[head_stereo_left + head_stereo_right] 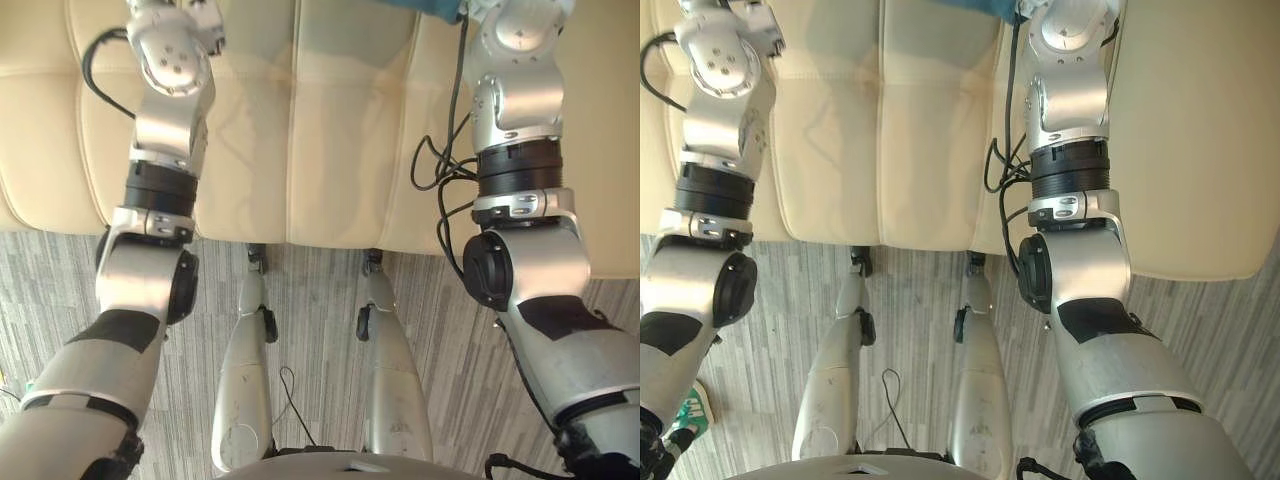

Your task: Pick up cushions and gather them together orderly.

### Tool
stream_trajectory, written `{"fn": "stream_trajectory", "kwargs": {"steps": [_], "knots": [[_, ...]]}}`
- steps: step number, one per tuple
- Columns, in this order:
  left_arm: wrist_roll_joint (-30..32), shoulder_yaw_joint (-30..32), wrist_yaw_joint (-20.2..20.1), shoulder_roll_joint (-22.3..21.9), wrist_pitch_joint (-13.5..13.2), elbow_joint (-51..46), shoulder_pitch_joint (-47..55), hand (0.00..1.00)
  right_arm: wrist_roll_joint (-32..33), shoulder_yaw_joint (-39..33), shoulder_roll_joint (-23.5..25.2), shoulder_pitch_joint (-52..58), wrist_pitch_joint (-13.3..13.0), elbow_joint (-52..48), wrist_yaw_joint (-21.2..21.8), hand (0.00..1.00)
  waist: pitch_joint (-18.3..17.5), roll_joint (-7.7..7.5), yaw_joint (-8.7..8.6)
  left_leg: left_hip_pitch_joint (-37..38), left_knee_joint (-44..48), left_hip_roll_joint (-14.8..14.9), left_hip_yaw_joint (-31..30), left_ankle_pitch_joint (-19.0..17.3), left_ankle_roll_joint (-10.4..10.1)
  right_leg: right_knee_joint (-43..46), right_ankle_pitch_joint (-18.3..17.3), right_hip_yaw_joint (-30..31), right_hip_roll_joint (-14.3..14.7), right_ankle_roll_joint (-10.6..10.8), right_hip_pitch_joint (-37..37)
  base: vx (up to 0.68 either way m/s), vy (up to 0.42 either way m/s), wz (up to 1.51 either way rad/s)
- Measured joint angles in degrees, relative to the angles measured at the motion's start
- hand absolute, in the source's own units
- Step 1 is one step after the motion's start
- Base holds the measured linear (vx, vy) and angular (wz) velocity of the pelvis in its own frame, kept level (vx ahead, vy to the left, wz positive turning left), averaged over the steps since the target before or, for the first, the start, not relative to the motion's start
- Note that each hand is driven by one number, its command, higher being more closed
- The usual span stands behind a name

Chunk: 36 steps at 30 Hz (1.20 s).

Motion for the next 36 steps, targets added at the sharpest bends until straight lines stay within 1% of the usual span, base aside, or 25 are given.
{"fn": "stream_trajectory", "kwargs": {"steps": [3, 4, 5, 8, 11, 12, 15, 17, 20, 23, 24, 25, 26, 27, 29, 30, 32, 33, 34, 35, 36], "knots": [[-1.7, 0.7, -1.2, -2.6, 0.6, 3.6, 3.0, 0.0, 2.0, -0.6, 2.0, 3.5, 0.5, 0.8, 0.3, 0.0, 0.1, -0.1, -0.15, -1.6, 0.0, 0.3, 0.2, 0.4, -0.3, 1.9, -0.6, 0.2, 0.3, -0.3, -2.5, -0.02, -0.004, -0.02], [-2.4, 1.0, -1.7, -3.9, 0.9, 4.5, 3.7, 0.0, 2.8, -0.9, 2.8, 3.9, 1.0, 3.0, 0.4, 0.0, 0.4, -0.21, -0.34, -2.1, 0.0, 0.3, 0.4, 0.7, 0.0, 2.9, -1.0, 0.4, 0.3, -0.2, -3.6, 0.0, 0.0, 0.0], [-3.0, 1.0, -1.9, -5.1, 1.4, 5.1, 3.8, 0.0, 3.9, -1.7, 4.0, 4.2, 1.2, 4.2, 0.4, 0.0, 1.8, -0.13, -0.62, -1.9, 0.0, 0.3, 0.5, 1.2, 0.0, 3.6, -1.3, 0.6, 0.3, -0.2, -3.8, 0.0, 0.0, 0.0], [-4.7, 0.7, -2.0, -5.8, 1.3, 4.9, 3.5, 0.0, 4.9, -2.7, 4.8, 4.5, 1.1, 4.2, 0.5, 0.0, 2.2, -0.18, -1.12, -2.2, 0.0, 0.3, 1.0, 1.2, 0.0, 6.4, -2.6, 1.3, 0.3, -0.4, -5.7, 0.0, -0.023, -0.02], [-5.9, 0.9, -2.1, -4.8, 1.3, 4.9, 3.5, 0.0, 6.2, -2.7, 4.8, 4.5, 0.8, 4.0, 0.6, 0.0, 2.2, -0.18, -1.26, -1.6, 0.0, 0.2, 1.3, 1.2, 0.0, 9.0, -4.0, 1.5, 0.3, -0.5, -6.6, -0.01, -0.051, -0.01], [-6.5, 0.9, -2.2, -4.2, 1.3, 4.8, 3.5, 0.0, 8.2, -2.9, 4.8, 4.5, 0.3, 3.7, 0.6, 0.0, 2.2, -0.18, -1.34, -1.4, 0.0, 0.3, 1.3, 1.1, -0.1, 10.9, -5.0, 1.6, 0.3, -0.7, -7.3, -0.01, -0.075, 0.07], [-8.4, 1.0, -3.1, -3.2, 1.3, 4.8, 3.5, 0.0, 12.1, -4.6, 4.8, 5.0, -0.7, 3.5, 0.6, 0.0, 2.2, -0.18, -1.27, -0.9, 0.0, 0.2, 1.3, 1.2, -0.1, 12.9, -6.0, 1.8, 0.2, -0.9, -7.6, -0.03, -0.081, 0.05], [-9.2, 1.1, -3.8, -1.9, 1.4, 3.7, 3.7, 0.0, 14.7, -5.3, 4.9, 7.5, -1.3, 0.1, 0.6, 0.0, 2.2, -0.18, -1.15, 0.2, 0.0, 0.0, 1.4, 1.3, -0.2, 14.6, -6.9, 1.9, 0.1, -0.9, -7.5, -0.03, -0.087, 0.06], [-9.7, 1.5, -4.7, 1.1, 1.2, -2.4, 7.0, 0.0, 16.3, -6.3, 4.9, 12.3, -2.2, -5.3, 1.0, 0.0, 2.2, -0.18, -1.17, 2.4, 0.1, -0.1, 1.5, 1.2, -0.2, 16.4, -8.1, 2.2, 0.0, -1.0, -6.2, -0.02, -0.085, 0.02], [-10.2, 4.5, -6.5, 3.7, -0.6, -9.0, 14.9, 0.0, 16.8, -7.7, 4.8, 22.0, -3.6, -14.0, 2.8, 0.0, 2.2, -0.23, -1.16, 7.5, 0.1, -0.1, 1.5, 0.4, -0.7, 18.6, -10.3, 2.5, -0.1, -1.2, -2.2, -0.02, -0.118, 0.02], [-10.4, 5.9, -7.1, 4.2, -1.0, -11.4, 18.5, 0.0, 16.7, -8.2, 4.7, 25.9, -4.3, -17.6, 3.3, 0.0, 2.2, -0.3, -1.24, 8.8, 1.2, -0.1, 1.5, -0.6, -0.8, 19.2, -11.2, 2.4, -0.1, -1.2, -0.7, 0.0, -0.112, 0.01], [-10.8, 7.2, -7.6, 4.3, -1.6, -13.8, 22.6, 0.0, 15.9, -9.3, 4.7, 30.1, -4.6, -21.3, 4.3, 0.0, 2.2, -0.34, -1.18, 9.8, 3.0, 0.0, 1.5, -1.9, -0.8, 19.5, -11.9, 2.4, -0.1, -1.3, 1.0, 0.02, -0.127, 0.0], [-11.3, 9.1, -8.3, 3.8, -2.3, -17.2, 29.0, 0.0, 14.5, -10.8, 4.6, 36.4, -4.8, -26.5, 4.6, 0.0, 2.1, -0.35, -1.1, 11.5, 4.6, 0.1, 1.4, -3.4, -0.5, 19.9, -12.7, 2.2, -0.2, -1.3, 3.3, 0.03, -0.097, 0.0], [-11.6, 9.9, -8.5, 3.3, -2.5, -18.5, 31.4, 0.0, 13.6, -11.5, 4.6, 39.1, -4.9, -28.3, 4.8, 0.0, 2.1, -0.35, -1.13, 12.4, 4.8, 0.1, 1.4, -3.8, -0.3, 19.9, -13.0, 2.0, -0.3, -1.3, 4.3, 0.05, -0.085, 0.06], [-15.7, 12.4, -9.9, -0.2, -3.7, -22.9, 42.4, 0.0, 10.5, -14.5, 5.1, 51.6, -5.7, -34.0, 5.6, 0.0, 2.1, -0.41, -1.23, 16.3, 5.5, 0.1, 0.6, -5.1, -0.4, 19.9, -14.3, 0.7, -0.7, -1.3, 9.1, 0.05, -0.048, 0.14], [-16.5, 12.8, -10.5, -1.1, -4.0, -23.8, 45.4, 0.0, 10.4, -15.2, 5.5, 54.7, -5.8, -35.1, 5.7, 0.0, 1.9, -0.63, -1.25, 17.2, 5.8, 0.1, 0.5, -5.4, -0.5, 19.9, -14.6, 0.4, -0.8, -1.3, 10.2, 0.05, -0.017, 0.09], [-16.5, 14.2, -12.6, -3.8, -4.3, -25.6, 54.4, 0.0, 8.6, -16.2, 7.7, 63.4, -6.0, -36.7, 7.9, 0.0, 0.4, -1.71, -1.25, 19.5, 7.3, 0.2, 0.2, -7.2, -0.5, 19.7, -15.5, 0.0, -0.9, -1.3, 13.5, 0.09, -0.019, 0.03], [-16.2, 14.7, -14.3, -5.9, -4.2, -25.5, 59.5, 0.0, 7.9, -16.1, 9.8, 68.4, -6.2, -36.6, 10.0, 0.0, -1.7, -2.42, -1.15, 21.0, 8.2, 0.4, 0.2, -8.5, -0.5, 18.7, -16.0, -0.3, -0.9, -1.2, 15.6, 0.09, -0.015, 0.0], [-16.1, 14.6, -14.9, -6.6, -4.2, -25.3, 61.4, 0.0, 7.6, -16.0, 10.6, 70.2, -6.2, -36.6, 11.0, 0.0, -2.4, -2.46, -1.11, 21.7, 8.4, 0.5, 0.2, -9.0, -0.4, 18.2, -16.3, -0.4, -0.8, -1.6, 16.8, 0.14, 0.004, -0.05], [-14.7, 14.5, -16.8, -8.4, -4.0, -23.6, 65.7, 0.0, 6.8, -15.4, 12.4, 75.1, -6.8, -36.0, 13.2, 0.0, -4.5, -2.59, -0.99, 24.0, 8.7, 0.6, 0.4, -10.1, -0.4, 16.8, -16.5, -0.6, -0.8, -1.4, 19.8, 0.12, 0.017, -0.07], [-13.8, 14.4, -17.9, -9.5, -3.6, -22.1, 68.4, 0.0, 6.7, -15.1, 13.5, 77.5, -7.0, -34.7, 14.5, 0.0, -6.4, -2.72, -0.93, 25.4, 8.9, 0.6, 0.8, -10.8, -0.4, 16.0, -16.5, -0.6, -0.8, -1.4, 21.6, 0.17, 0.038, -0.15]]}}
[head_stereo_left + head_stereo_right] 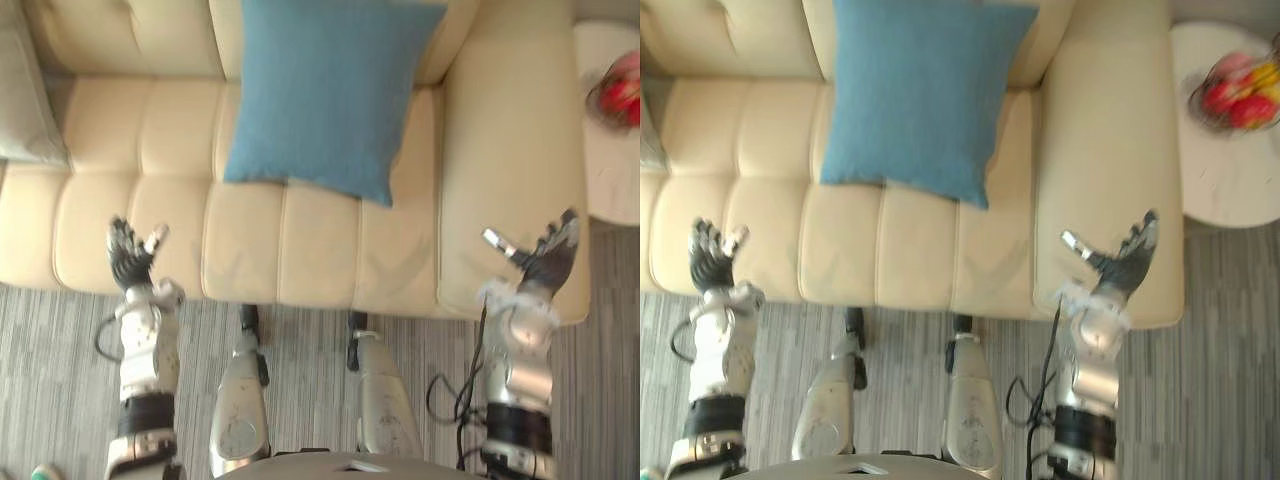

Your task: Pick up cushions and gather them together orderly.

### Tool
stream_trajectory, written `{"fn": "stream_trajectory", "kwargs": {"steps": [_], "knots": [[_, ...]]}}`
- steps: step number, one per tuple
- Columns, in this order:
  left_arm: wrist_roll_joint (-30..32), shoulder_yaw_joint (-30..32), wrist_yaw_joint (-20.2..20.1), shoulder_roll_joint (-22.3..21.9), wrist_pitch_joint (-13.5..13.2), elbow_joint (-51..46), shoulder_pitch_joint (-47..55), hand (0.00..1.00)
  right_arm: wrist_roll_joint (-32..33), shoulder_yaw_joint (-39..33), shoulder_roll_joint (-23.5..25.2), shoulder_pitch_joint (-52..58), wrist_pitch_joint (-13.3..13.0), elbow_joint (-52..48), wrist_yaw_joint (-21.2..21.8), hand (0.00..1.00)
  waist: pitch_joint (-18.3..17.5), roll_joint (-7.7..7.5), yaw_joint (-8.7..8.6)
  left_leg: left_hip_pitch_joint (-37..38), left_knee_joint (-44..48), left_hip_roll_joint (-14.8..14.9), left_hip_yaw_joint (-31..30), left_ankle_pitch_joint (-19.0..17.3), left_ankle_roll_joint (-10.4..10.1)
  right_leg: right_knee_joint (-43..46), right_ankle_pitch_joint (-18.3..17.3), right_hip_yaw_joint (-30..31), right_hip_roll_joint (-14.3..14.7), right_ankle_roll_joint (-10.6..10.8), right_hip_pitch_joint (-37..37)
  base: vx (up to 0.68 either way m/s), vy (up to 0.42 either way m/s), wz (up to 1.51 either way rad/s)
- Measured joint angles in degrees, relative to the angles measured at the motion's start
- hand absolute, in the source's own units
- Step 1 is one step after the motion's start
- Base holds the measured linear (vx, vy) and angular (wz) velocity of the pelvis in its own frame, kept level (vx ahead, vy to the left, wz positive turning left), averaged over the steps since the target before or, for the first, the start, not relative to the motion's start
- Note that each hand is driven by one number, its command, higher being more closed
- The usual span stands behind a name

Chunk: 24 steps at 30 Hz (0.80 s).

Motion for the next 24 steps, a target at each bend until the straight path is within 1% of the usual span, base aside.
{"fn": "stream_trajectory", "kwargs": {"steps": [1, 4, 6, 9, 10, 11, 13, 16, 17, 18, 19, 20, 21, 22, 23, 24], "knots": [[1.8, -0.1, -1.4, -0.9, 0.5, 2.3, 2.6, 0.0, -0.2, 1.0, 0.7, 2.3, -0.2, 3.1, 1.7, 0.0, -1.8, -0.24, 0.06, 1.7, 0.7, 0.1, 0.5, -1.1, 0.1, -1.1, 0.1, 0.1, 0.0, 0.1, 2.2, 0.1, 0.027, -0.17], [5.4, -0.1, -4.1, -2.7, 1.8, 11.5, 6.2, 0.0, -0.6, 2.7, 3.0, 5.7, 0.1, 13.3, 5.2, 0.0, -5.2, -0.34, 0.05, 5.8, 1.9, 0.3, 1.1, -3.5, 0.0, -3.6, 0.0, 0.1, 0.1, 0.4, 7.7, 0.11, 0.044, -0.13], [5.9, 0.1, -5.1, -4.4, 3.2, 19.5, 7.0, 0.0, -0.9, 4.1, 4.9, 6.6, 0.6, 23.4, 7.2, 0.0, -8.1, -0.54, 0.04, 8.3, 2.6, 0.5, 1.7, -4.9, 0.0, -5.4, 0.0, 0.0, 0.1, 0.5, 11.1, 0.08, 0.04, -0.13], [8.5, 0.0, -5.4, -5.6, 3.9, 25.6, 7.6, 0.0, -4.3, 4.0, 6.1, 6.6, 1.7, 33.3, 9.0, 0.0, -10.0, -0.72, 0.1, 11.1, 2.4, 0.6, 2.3, -5.9, -0.2, -7.2, 0.2, 0.0, 0.0, 0.6, 14.3, 0.08, 0.04, -0.11], [10.4, 0.0, -5.6, -6.0, 4.0, 29.3, 7.5, 0.0, -6.1, 4.0, 6.3, 6.4, 2.4, 39.2, 10.3, 0.0, -11.2, -0.76, 0.06, 12.7, 2.3, 0.6, 2.4, -6.6, -0.4, -8.9, 0.6, 0.0, 0.0, 0.8, 16.3, 0.04, 0.035, -0.05], [11.2, 0.0, -5.6, -6.0, 4.1, 30.6, 7.5, 0.0, -6.9, 3.9, 6.3, 6.3, 2.6, 41.3, 10.7, 0.0, -11.6, -0.73, 0.04, 13.1, 2.1, 0.6, 2.4, -6.8, -0.6, -9.7, 0.8, 0.0, 0.1, 0.8, 16.9, 0.05, 0.039, -0.07], [14.3, 0.0, -5.7, -5.6, 4.3, 35.9, 7.4, 0.0, -9.1, 2.6, 6.3, 5.4, 3.2, 49.8, 11.3, 0.0, -13.4, -1.01, -0.06, 15.0, 0.2, 0.3, 2.8, -6.8, -0.7, -13.5, 2.4, 0.1, 0.1, 1.0, 19.4, 0.07, 0.038, -0.1], [16.1, 0.0, -6.2, -4.8, 4.5, 40.1, 7.5, 0.0, -9.7, 0.7, 6.2, 4.5, 4.4, 55.3, 12.2, 0.0, -13.9, -1.73, 0.11, 17.1, -1.3, -0.1, 4.1, -6.7, -0.7, -17.0, 4.3, 1.6, 0.2, 1.4, 21.2, 0.06, 0.04, -0.28], [16.6, 0.1, -6.3, -4.4, 4.8, 41.3, 7.5, 0.0, -9.7, 0.1, 6.2, 4.4, 4.3, 56.3, 12.2, 0.0, -13.8, -2.11, 0.17, 17.5, -1.5, -0.2, 5.2, -6.5, -0.9, -17.8, 5.6, 2.8, 0.2, 1.8, 21.2, 0.05, 0.043, -0.5], [16.8, 0.1, -6.2, -3.9, 5.0, 41.5, 7.4, 0.0, -9.7, -0.2, 6.3, 3.4, 4.4, 56.9, 12.2, 0.0, -13.5, -2.48, 0.32, 17.7, -1.5, -0.3, 6.0, -6.3, -0.6, -18.3, 6.4, 3.7, 0.2, 1.8, 21.1, 0.03, 0.034, -0.62], [17.8, 0.1, -5.8, -3.4, 5.1, 41.5, 7.0, 0.0, -9.7, -0.1, 6.4, 2.7, 4.5, 57.1, 12.1, 0.0, -13.1, -2.95, 0.58, 17.7, -1.3, -0.3, 7.4, -6.5, -0.5, -19.1, 7.6, 5.0, 0.4, 1.2, 20.9, 0.0, 0.024, -0.53], [18.3, 0.1, -5.3, -3.0, 5.1, 41.5, 6.9, 0.0, -9.6, 0.0, 6.5, 2.5, 4.5, 57.1, 12.0, 0.0, -12.5, -3.19, 0.54, 17.4, -0.5, -0.1, 8.0, -6.8, -0.4, -19.4, 8.6, 4.9, 0.5, 0.6, 20.7, -0.04, 0.018, -0.5], [18.5, 0.5, -4.6, -2.8, 5.1, 41.5, 6.0, 0.0, -9.6, 0.3, 6.5, 1.8, 4.5, 57.1, 12.0, 0.0, -11.9, -3.24, 0.57, 16.4, 1.7, 0.5, 8.6, -8.0, -0.1, -19.5, 10.0, 3.6, 0.8, -0.5, 20.4, -0.06, 0.013, -0.35], [18.7, 0.9, -4.0, -2.9, 5.2, 41.4, 5.5, 0.0, -9.6, 0.7, 6.5, 1.7, 4.4, 57.1, 11.9, 0.0, -11.7, -3.31, 0.63, 15.5, 3.6, 0.6, 8.6, -8.9, 0.6, -19.2, 11.3, 2.1, 1.0, -1.7, 19.9, -0.11, 0.03, -0.57], [18.7, 2.3, -3.3, -3.5, 5.4, 41.3, 4.7, 0.0, -9.6, 2.0, 6.3, 1.4, 4.1, 57.0, 11.9, 0.0, -11.5, -3.06, 1.6, 14.1, 5.2, 0.2, 7.9, -10.6, 3.4, -20.0, 15.2, 1.0, 1.6, -3.9, 18.7, -0.16, 0.034, -0.76], [18.7, 3.2, -2.6, -4.3, 5.4, 41.1, 4.5, 0.0, -9.6, 1.9, 6.0, 0.2, 4.2, 56.6, 11.7, 0.0, -10.7, -1.47, 2.44, 13.7, 5.2, 2.3, 8.5, -10.1, 2.8, -16.5, 13.0, -1.4, 2.0, -3.7, 17.9, -0.18, 0.039, -0.62]]}}
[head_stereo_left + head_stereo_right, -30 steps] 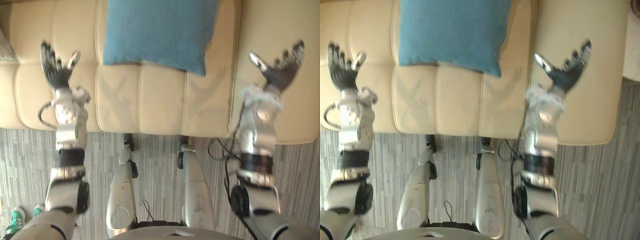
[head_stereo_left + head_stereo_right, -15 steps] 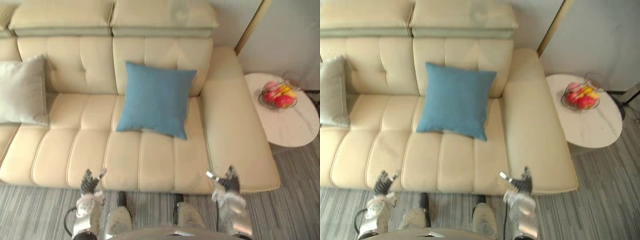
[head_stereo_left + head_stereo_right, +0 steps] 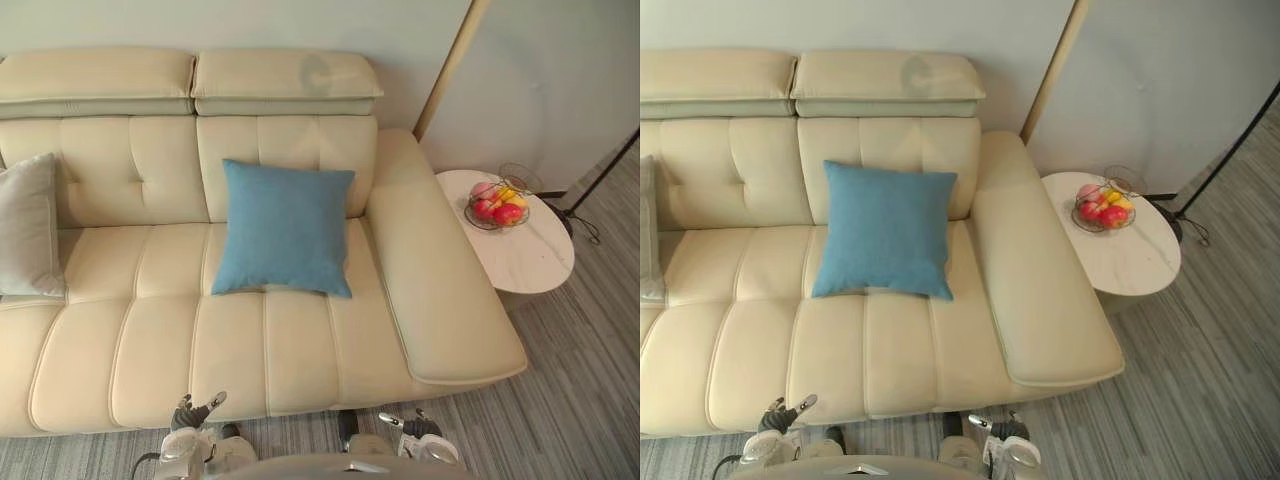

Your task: Pick up cushions and gather them together orderly.

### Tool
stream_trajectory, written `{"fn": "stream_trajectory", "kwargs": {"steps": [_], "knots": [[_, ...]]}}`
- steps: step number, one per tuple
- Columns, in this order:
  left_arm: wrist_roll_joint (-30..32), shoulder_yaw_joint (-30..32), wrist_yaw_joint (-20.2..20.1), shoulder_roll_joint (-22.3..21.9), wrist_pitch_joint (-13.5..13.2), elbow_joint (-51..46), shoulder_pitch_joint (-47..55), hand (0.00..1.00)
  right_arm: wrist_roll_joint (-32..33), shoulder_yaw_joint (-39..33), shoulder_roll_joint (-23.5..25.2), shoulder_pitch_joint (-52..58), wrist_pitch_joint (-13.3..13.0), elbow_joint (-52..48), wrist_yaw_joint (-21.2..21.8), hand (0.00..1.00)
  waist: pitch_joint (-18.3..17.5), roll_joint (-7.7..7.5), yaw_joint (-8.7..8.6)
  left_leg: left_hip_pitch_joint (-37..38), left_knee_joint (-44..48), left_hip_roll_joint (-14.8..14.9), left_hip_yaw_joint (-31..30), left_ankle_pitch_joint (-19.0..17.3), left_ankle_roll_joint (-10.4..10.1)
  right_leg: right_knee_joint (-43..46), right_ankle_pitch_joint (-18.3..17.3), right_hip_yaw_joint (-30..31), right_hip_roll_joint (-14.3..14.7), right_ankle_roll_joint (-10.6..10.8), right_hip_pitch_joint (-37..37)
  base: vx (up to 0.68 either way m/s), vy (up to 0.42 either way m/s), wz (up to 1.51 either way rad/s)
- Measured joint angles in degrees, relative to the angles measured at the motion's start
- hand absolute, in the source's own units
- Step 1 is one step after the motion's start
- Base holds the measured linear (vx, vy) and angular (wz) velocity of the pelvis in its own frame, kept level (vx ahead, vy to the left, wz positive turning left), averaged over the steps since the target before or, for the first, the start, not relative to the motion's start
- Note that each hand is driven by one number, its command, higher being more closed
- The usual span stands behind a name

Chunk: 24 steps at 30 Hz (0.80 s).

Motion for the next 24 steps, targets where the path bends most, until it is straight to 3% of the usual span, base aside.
{"fn": "stream_trajectory", "kwargs": {"steps": [1, 2, 4, 6, 7, 9, 12, 13, 15, 16, 18, 19, 21, 24], "knots": [[0.0, 0.3, 0.5, 0.1, 0.0, -0.2, 0.0, 0.0, 0.0, -0.2, 0.5, 0.1, 0.0, 0.0, -0.1, 0.0, 0.3, 0.18, -0.43, -0.4, 0.6, 0.0, -0.3, 0.3, -0.1, 10.6, -7.1, -1.9, -0.6, 0.3, -2.2, -0.2, 0.013, 0.08], [0.0, 0.3, 1.4, 0.3, 0.0, -0.8, 0.1, 0.0, 0.1, -0.2, 1.2, 1.2, 0.1, 0.1, -0.8, 0.0, 0.1, -0.2, -0.45, -1.0, 2.1, -0.4, -2.5, 0.3, 0.1, 29.5, -15.0, -3.8, -2.3, 1.0, -3.1, -0.13, -0.009, 0.51], [0.0, 0.3, 1.6, 0.8, 0.1, -0.9, 1.0, 0.0, 0.1, 0.0, 1.3, 1.1, 0.0, 0.6, -1.2, 0.0, -0.2, -0.71, 0.02, -1.9, 3.3, -0.6, -3.7, 1.1, 0.2, 38.0, -16.7, -4.7, -3.6, 3.0, -0.9, -0.12, -0.057, 0.45], [-0.1, 1.5, 1.9, 1.0, 0.1, -0.9, 1.9, 0.0, 0.1, 1.5, 1.4, -0.8, 0.0, 2.2, -1.3, 0.0, -0.7, -1.89, 1.0, -4.1, 3.6, -1.1, -3.8, 3.2, -0.4, 36.3, -18.5, -4.7, -4.7, 4.9, 2.3, -0.19, -0.134, 0.08], [-1.0, 1.7, 2.4, 0.7, 0.2, -0.9, 1.8, 0.0, 0.0, 2.0, 1.4, -2.4, 0.2, 2.3, -1.4, 0.0, -0.9, -2.3, 1.76, -5.1, 3.3, -1.0, -3.1, 4.9, -0.5, 31.6, -20.7, -5.2, -3.5, 5.2, 3.2, -0.28, -0.169, -0.29], [-2.4, 1.3, 3.4, -1.1, 0.2, -0.8, 1.8, 0.0, 0.0, 2.4, 0.3, -6.3, 0.0, 2.1, -2.1, 0.0, -0.1, 1.65, 3.2, -7.6, -0.5, 1.4, -2.1, 9.7, -0.5, 18.8, -22.6, -7.3, 0.1, 3.2, 5.5, -0.32, -0.16, -0.44], [-2.9, 0.4, 3.9, -2.6, 0.1, -0.7, 1.3, 0.0, -0.1, 4.0, -0.8, -7.4, 0.0, 1.8, -2.4, 0.0, 1.1, 4.16, 3.23, -8.5, -3.3, 2.3, -1.7, 13.5, -0.9, 14.9, -23.4, -8.4, 1.4, 2.7, 5.7, -0.34, -0.143, 0.0], [-3.2, -1.2, 3.9, -3.2, 0.1, -0.7, 1.8, 0.0, -0.1, 4.5, -1.8, -5.9, 0.0, 1.4, -3.2, 0.0, 1.1, 5.61, 2.72, -7.4, -6.7, 2.6, -1.6, 15.6, -1.5, 16.1, -23.4, -10.0, 1.8, 2.2, 4.9, -0.37, -0.089, 0.26], [-3.3, -1.5, 3.9, -3.3, 0.1, -0.8, 1.8, 0.0, -0.1, 4.3, -1.8, -5.2, 0.2, 1.4, -3.6, 0.0, 1.2, 5.51, 2.32, -7.0, -7.7, 2.3, -1.2, 12.4, -2.6, 15.7, -23.2, -10.9, 1.3, 1.4, 4.9, -0.34, -0.02, 0.23], [-3.3, -1.6, 3.9, -2.9, -0.1, -1.6, 1.1, 0.0, -0.1, 4.1, -1.3, -4.7, 0.1, 1.4, -3.8, 0.0, 1.9, 3.39, 1.76, -7.5, -4.0, 0.3, 0.0, 8.5, -1.1, 13.9, -21.5, -11.1, -1.8, 0.3, 4.5, -0.23, 0.067, 0.11], [-3.2, -1.6, 3.8, -2.7, 0.0, -1.5, 0.7, 0.0, -0.1, 3.7, -1.5, -4.1, 0.1, 1.4, -3.8, 0.0, 1.6, 2.79, 1.56, -7.9, 2.5, -0.8, -0.2, 7.6, 0.0, 12.9, -20.1, -10.9, -3.2, 0.8, 4.0, -0.18, 0.099, -0.07], [-2.7, -1.6, 3.8, -2.8, 0.0, -1.3, 0.8, 0.0, -0.1, 3.2, -1.7, -3.4, 0.1, 1.4, -3.8, 0.0, 1.6, 2.69, 1.03, -6.8, 10.1, -2.0, -1.1, 2.8, 0.4, 11.6, -18.6, -10.0, -4.0, 1.7, 3.8, -0.14, 0.135, -0.27], [-2.2, -1.1, 3.5, -2.9, 0.1, -0.6, 1.3, 0.0, -0.2, 3.0, -1.4, -2.4, 0.2, 1.4, -3.7, 0.0, 1.8, 3.48, 0.72, -2.9, 9.7, -2.8, -3.0, -5.9, -0.5, 11.1, -17.0, -6.4, -3.0, 2.8, 2.1, -0.17, 0.219, -0.61], [-2.1, -0.7, 2.6, -2.1, 0.1, -0.8, 1.3, 0.0, -0.2, 0.9, 0.6, -1.4, 0.4, 1.0, -3.6, 0.0, 1.7, 1.32, 0.31, -2.1, 9.3, -4.0, 0.2, -7.5, -0.2, 6.9, -13.0, -1.9, -2.8, 3.5, 1.8, -0.13, 0.181, -0.82]]}}
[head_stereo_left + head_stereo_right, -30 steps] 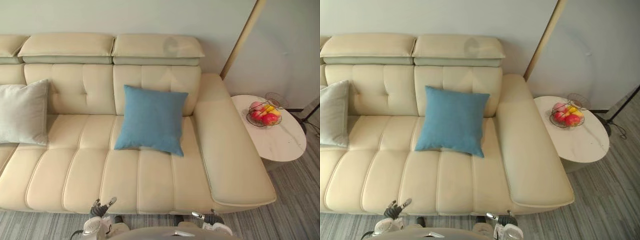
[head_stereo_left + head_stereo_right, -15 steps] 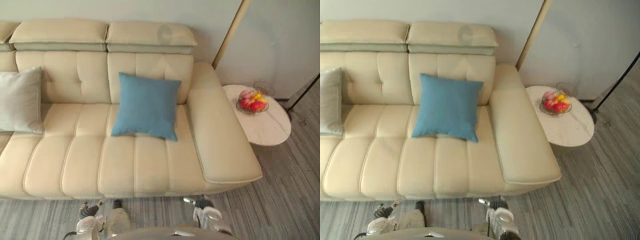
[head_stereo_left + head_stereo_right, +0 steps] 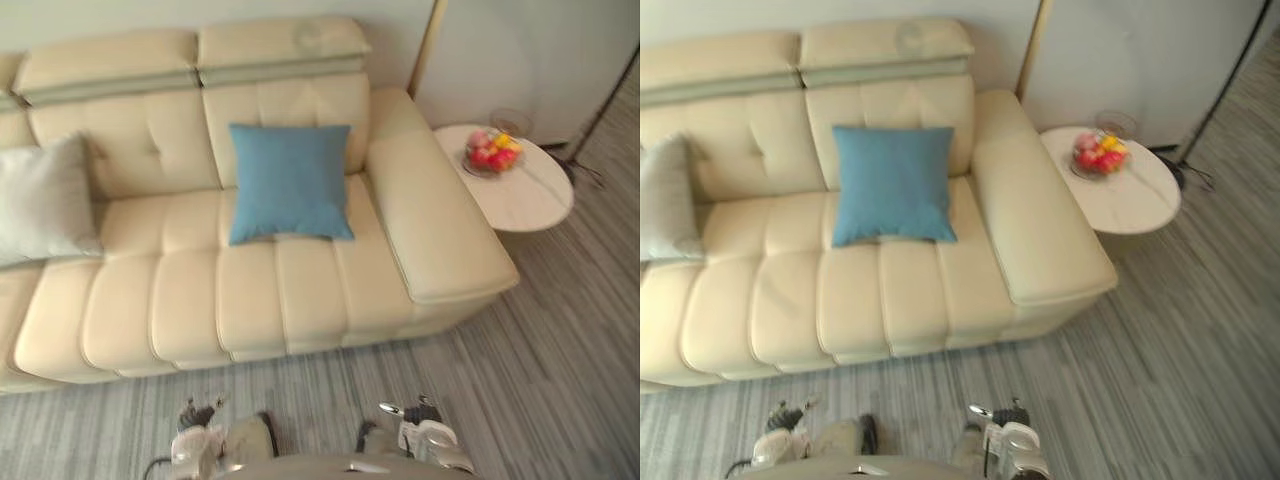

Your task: Pick up cushions and gather them together orderly.

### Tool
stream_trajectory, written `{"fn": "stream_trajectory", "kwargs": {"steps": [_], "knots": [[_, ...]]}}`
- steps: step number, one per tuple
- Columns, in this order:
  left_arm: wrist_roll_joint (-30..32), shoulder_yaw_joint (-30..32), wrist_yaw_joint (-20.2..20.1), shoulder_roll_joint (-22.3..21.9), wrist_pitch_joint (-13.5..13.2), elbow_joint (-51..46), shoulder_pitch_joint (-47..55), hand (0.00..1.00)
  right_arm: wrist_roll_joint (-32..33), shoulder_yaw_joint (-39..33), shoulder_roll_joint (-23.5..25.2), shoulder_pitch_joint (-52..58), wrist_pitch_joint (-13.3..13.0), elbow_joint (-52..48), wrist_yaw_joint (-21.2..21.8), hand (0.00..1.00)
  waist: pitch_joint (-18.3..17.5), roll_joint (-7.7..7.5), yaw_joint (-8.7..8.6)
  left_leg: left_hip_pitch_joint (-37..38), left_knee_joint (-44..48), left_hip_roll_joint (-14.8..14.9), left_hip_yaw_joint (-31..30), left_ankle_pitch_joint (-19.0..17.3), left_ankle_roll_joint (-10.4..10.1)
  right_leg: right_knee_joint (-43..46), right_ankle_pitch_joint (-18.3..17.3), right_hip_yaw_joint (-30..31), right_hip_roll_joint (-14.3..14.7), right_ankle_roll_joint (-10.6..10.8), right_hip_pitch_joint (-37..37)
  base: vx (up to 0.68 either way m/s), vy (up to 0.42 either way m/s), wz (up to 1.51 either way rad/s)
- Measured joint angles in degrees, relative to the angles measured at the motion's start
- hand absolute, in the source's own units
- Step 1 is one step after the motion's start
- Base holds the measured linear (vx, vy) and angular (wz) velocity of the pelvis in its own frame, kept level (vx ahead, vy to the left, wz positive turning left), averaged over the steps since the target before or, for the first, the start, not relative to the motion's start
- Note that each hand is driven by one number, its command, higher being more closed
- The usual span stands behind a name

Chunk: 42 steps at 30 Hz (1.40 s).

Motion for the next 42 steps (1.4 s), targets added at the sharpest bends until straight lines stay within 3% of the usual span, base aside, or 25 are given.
{"fn": "stream_trajectory", "kwargs": {"steps": [1, 6, 11, 12, 13, 14, 15, 16, 17, 19, 21, 22, 24, 25, 26, 28, 30, 34, 35, 36, 38, 39, 40, 41, 42], "knots": [[0.0, 0.2, -0.1, 0.0, 0.0, 0.1, 0.0, 0.0, 0.0, 0.0, 0.3, 0.5, 0.1, 0.0, 0.0, 0.0, -0.3, -0.58, 0.0, 0.4, 0.0, -0.8, 0.0, -1.2, 0.1, -1.5, 1.4, 1.9, 0.0, -0.1, 0.0, -0.04, 0.195, -0.71], [1.7, 0.2, -0.5, 0.1, 0.2, 1.2, -0.1, 0.0, -0.3, -1.3, 0.7, 1.3, 0.3, -1.1, 0.1, 0.0, -0.8, -0.57, -1.7, 1.7, -2.2, -2.5, 2.3, -1.8, 1.0, -4.7, 5.8, 6.7, 0.7, -0.6, -1.3, 0.01, 0.137, -0.66], [2.4, 0.1, -1.4, -0.5, 0.8, 2.5, -1.0, 0.0, -0.5, -1.4, -0.4, 0.7, 0.3, -1.1, 0.1, 0.0, -1.4, 1.25, -1.69, 2.6, -2.1, -0.3, 7.7, -0.8, 1.9, -4.5, 9.3, 8.0, 4.2, -1.4, -5.7, 0.13, 0.024, -0.94], [2.4, -0.2, -1.3, -0.6, 0.9, 2.5, -1.2, 0.0, -0.5, -1.1, -0.5, 0.2, 0.3, -1.1, 0.1, 0.0, -1.6, 1.65, -1.59, 2.7, -2.3, 0.5, 9.0, -0.8, 2.0, -3.4, 10.3, 4.9, 5.1, -2.7, -7.6, 0.11, -0.068, -1.45], [2.4, -0.3, -1.3, -0.6, 1.1, 2.5, -1.4, 0.0, -0.9, -1.1, -0.5, -0.5, 0.3, -1.0, 0.1, 0.0, -1.5, 1.99, -1.39, 3.9, -2.9, 1.5, 11.7, -0.6, 2.2, -2.9, 11.4, -3.5, 5.4, -5.5, -9.0, 0.11, -0.129, -1.83], [2.4, -0.4, -1.4, -0.8, 1.1, 2.6, -1.4, 0.0, -1.0, -1.1, -0.5, -0.5, 0.3, -1.0, 0.1, 0.0, -1.4, 2.24, -1.56, 6.3, -4.5, 1.8, 14.5, -0.6, 2.3, -2.2, 9.0, -14.3, 4.3, -9.8, -8.7, 0.08, -0.143, -1.54], [2.4, -0.6, -1.4, -1.2, 1.1, 2.6, -1.4, 0.0, -1.1, -1.2, -0.6, -0.5, 0.3, -1.0, 0.0, 0.0, -1.2, 2.59, -1.73, 7.4, -5.1, 1.5, 15.8, -0.6, 2.3, -1.0, 6.5, -19.5, 3.3, -11.8, -8.4, 0.07, -0.165, -1.27], [2.5, -1.3, -1.4, -1.5, 1.2, 2.6, -1.5, 0.0, -1.1, -1.4, -1.5, -0.5, 0.3, -0.9, 0.0, 0.0, -0.9, 3.19, -2.37, 10.2, -6.7, 1.1, 18.9, -0.4, 1.9, 3.5, 0.9, -29.6, 0.0, -12.9, -7.7, 0.09, -0.174, -1.12], [2.4, -1.5, -1.3, -1.5, 1.1, 2.8, -1.4, 0.0, -1.2, -1.7, -1.8, -0.4, 0.3, -0.6, 0.0, 0.0, -0.9, 3.31, -2.38, 12.3, -7.4, 0.5, 20.5, -0.5, 1.5, 5.4, -0.2, -31.6, -0.9, -11.5, -7.0, 0.08, -0.136, -1.11], [2.4, -1.6, -1.3, -1.0, 1.2, 3.6, -1.4, 0.0, -1.1, -1.6, -2.6, -0.6, 0.3, 1.2, 0.0, 0.0, -1.0, 3.64, -2.66, 13.9, -6.3, 1.0, 20.6, -0.6, 1.1, 6.3, -1.6, -26.5, 1.4, -9.3, -7.6, 0.09, -0.184, -1.12], [2.4, -1.9, -1.3, -0.9, 1.2, 3.9, -1.0, 0.0, -1.0, -1.7, -2.7, -1.0, 0.4, 1.7, 0.0, 0.0, -0.9, 3.7, -2.41, 13.1, -0.4, 3.4, 20.3, -1.2, 0.2, 6.4, -3.2, -23.2, 3.1, -8.9, -8.1, 0.11, -0.211, -1.2], [2.3, -2.0, -1.4, -0.8, 1.2, 4.0, -0.6, 0.0, -0.8, -2.3, -2.5, -0.9, 0.3, 1.7, -0.1, 0.0, -0.9, 3.78, -2.42, 10.4, 10.1, 7.3, 19.7, -1.3, 0.2, 5.9, -4.1, -21.4, 5.1, -9.5, -7.8, 0.13, -0.186, -1.07], [2.3, -2.1, -1.4, -0.5, 1.1, 3.8, -0.7, 0.0, -0.8, -2.1, -2.3, -0.8, 0.3, 1.6, -0.2, 0.0, -0.4, 4.44, -2.16, 7.0, 22.1, 11.9, 16.5, 0.3, 2.8, 5.3, -4.3, -18.9, 7.9, -10.1, -6.1, 0.16, -0.156, -1.2], [2.2, -2.4, -1.4, -0.6, 1.1, 3.7, -0.7, 0.0, -0.8, -2.0, -2.7, -0.6, 0.4, 1.7, -0.6, 0.0, 0.0, 4.84, -1.9, 4.3, 30.1, 13.0, 11.4, -3.0, 2.1, 5.5, -4.6, -15.6, 10.7, -11.2, -4.8, 0.16, -0.096, -1.15], [2.2, -2.5, -1.4, -0.7, 1.1, 3.4, -0.7, 0.0, -0.8, -1.9, -2.6, -0.6, 0.4, 1.6, -0.7, 0.0, 0.1, 5.01, -1.88, 3.3, 31.6, 12.6, 9.6, -4.2, 1.7, 5.5, -4.8, -14.5, 11.3, -11.6, -4.4, 0.15, -0.047, -1.27], [2.2, -2.6, -1.4, -1.2, 1.0, 1.7, -0.6, 0.0, -0.8, -1.4, -2.5, -0.3, 0.5, 1.8, -0.8, 0.0, 0.5, 4.59, -0.84, -0.8, 31.3, 7.2, 1.7, -8.0, 1.6, 5.4, -4.9, -7.3, 13.6, -11.7, -2.2, 0.16, -0.014, -1.44], [2.2, -2.9, -1.4, -1.6, 0.9, 0.5, -0.6, 0.0, -0.8, -1.3, -2.5, -0.3, 0.6, 1.6, -0.9, 0.0, 0.6, 4.48, 0.01, -3.8, 27.6, 4.5, -1.9, -8.6, 1.8, 5.0, -5.2, -2.4, 14.7, -11.5, -0.8, 0.16, 0.049, -1.58], [2.3, -3.1, -2.0, -2.6, 0.5, -1.2, -0.4, 0.0, -0.3, -1.2, -2.3, 0.3, 0.7, 1.1, -1.3, 0.0, 0.8, 4.35, 0.73, -8.3, 13.6, -1.1, -14.8, -7.1, -0.7, 4.5, -5.6, 8.9, 17.0, -10.5, 1.0, 0.16, 0.11, -1.72], [2.4, -3.3, -2.6, -2.7, 0.4, -1.4, -0.3, 0.0, 0.3, -1.3, -2.2, 0.5, 0.7, 1.1, -1.5, 0.0, 0.7, 4.37, 1.23, -7.9, 7.8, -2.1, -19.9, -5.4, 0.0, 4.7, -5.7, 11.9, 18.0, -10.1, 1.2, 0.16, 0.156, -1.6], [2.4, -3.6, -2.7, -2.6, 0.4, -1.4, -0.3, 0.0, 0.4, -1.3, -2.2, 0.7, 0.7, 1.1, -1.5, 0.0, 0.7, 4.41, 1.47, -7.5, 6.6, -2.0, -21.0, -4.7, 0.7, 4.9, -5.9, 12.9, 18.5, -10.0, 1.2, 0.22, 0.239, -1.92], [2.9, -3.9, -3.3, -1.7, 0.4, -1.4, -0.5, 0.0, 0.8, -1.4, -1.5, 1.4, 0.7, 0.3, -2.3, 0.0, 0.5, 3.52, 1.44, -4.3, 4.7, -1.6, -19.5, -0.1, 0.4, 8.3, -9.0, 15.9, 18.6, -8.7, 0.7, 0.3, 0.323, -1.7], [3.3, -4.3, -3.6, -1.0, 0.5, -1.4, -0.5, 0.0, 0.9, -1.4, -0.9, 2.2, 0.6, -0.5, -2.3, 0.0, 0.4, 2.77, 1.52, -3.4, 4.7, -1.1, -16.5, -0.7, 0.7, 9.5, -10.2, 15.5, 17.4, -8.2, 0.3, 0.28, 0.302, -1.71], [3.8, -5.3, -3.7, 0.1, 0.5, -1.5, -0.6, 0.0, 1.2, -1.3, -0.3, 3.4, 0.6, -1.9, -2.4, 0.0, -0.5, 0.94, 1.52, -2.6, 4.7, -1.0, -12.0, -2.0, 1.2, 11.4, -11.6, 13.8, 15.1, -6.8, -1.7, 0.29, 0.353, -1.92], [4.2, -6.2, -3.7, 1.3, 0.6, -1.5, -0.5, 0.0, 1.2, -1.1, 0.7, 3.1, 0.6, -1.9, -2.4, 0.0, -0.9, -0.51, 1.86, -1.3, 4.9, -0.6, -6.6, -3.7, 1.9, 15.1, -11.3, 11.6, 11.8, -3.0, -4.6, 0.2, 0.269, -1.85], [4.5, -6.9, -3.7, 1.7, 0.7, -1.4, -0.7, 0.0, 1.2, -1.1, 0.9, 2.9, 0.5, -2.0, -2.4, 0.0, -0.9, -0.93, 1.81, -0.7, 4.9, -0.3, -4.4, -4.0, 2.2, 16.9, -11.2, 10.2, 11.0, -1.6, -5.9, 0.18, 0.243, -1.81]]}}
